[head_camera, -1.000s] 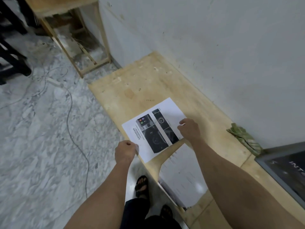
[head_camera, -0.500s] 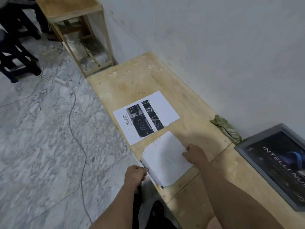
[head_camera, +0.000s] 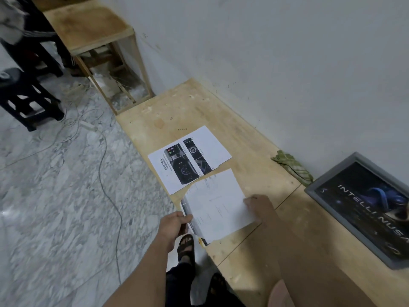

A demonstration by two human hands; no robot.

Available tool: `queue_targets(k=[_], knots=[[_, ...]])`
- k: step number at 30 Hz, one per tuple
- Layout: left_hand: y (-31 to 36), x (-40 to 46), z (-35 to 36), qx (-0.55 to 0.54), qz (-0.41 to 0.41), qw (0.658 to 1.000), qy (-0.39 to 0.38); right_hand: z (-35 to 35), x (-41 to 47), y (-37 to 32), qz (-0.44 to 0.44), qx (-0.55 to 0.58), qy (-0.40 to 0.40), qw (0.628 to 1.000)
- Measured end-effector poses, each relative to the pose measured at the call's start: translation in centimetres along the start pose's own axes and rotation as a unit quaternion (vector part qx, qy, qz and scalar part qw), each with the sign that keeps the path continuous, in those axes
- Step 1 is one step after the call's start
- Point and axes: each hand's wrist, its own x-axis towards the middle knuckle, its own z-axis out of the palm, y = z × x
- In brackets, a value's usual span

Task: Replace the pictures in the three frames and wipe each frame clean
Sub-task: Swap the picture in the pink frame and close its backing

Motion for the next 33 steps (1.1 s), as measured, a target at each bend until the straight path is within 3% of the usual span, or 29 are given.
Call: queue_targets(k=[6, 11, 16, 19, 24, 30, 33], knots=[[2.9, -1.6, 1.5, 0.055, 0.021, 0.995, -0.083, -4.7, -2.5, -0.5, -0.003, 0.081, -0.002, 0.997], [5.0, -2.0, 5.6, 0.141, 0.040, 0.977, -0.154, -8.7, -4.9, 3.7, 0.044, 0.155, 0.103, 0.981], [4.8, -2.3, 11.4, 0.177, 0.062, 0.965, -0.183, -10.8, -9.2, 9.5, 0.080, 0.199, 0.151, 0.965], [3.0, -3.4, 14.8, 0.231, 0.080, 0.942, -0.230, -10.7, -13.0, 13.9, 0.137, 0.260, 0.199, 0.935], [-2.3, -5.4, 18.0, 0.360, 0.066, 0.876, -0.315, -9.0, -20.7, 20.2, 0.199, 0.335, 0.283, 0.876], [-8.3, -8.2, 19.1, 0.434, 0.074, 0.841, -0.314, -7.4, -24.9, 26.7, 0.278, 0.367, 0.316, 0.829], [-10.1, -9.5, 19.1, 0.455, 0.097, 0.836, -0.292, -7.4, -25.1, 29.0, 0.292, 0.364, 0.301, 0.832]])
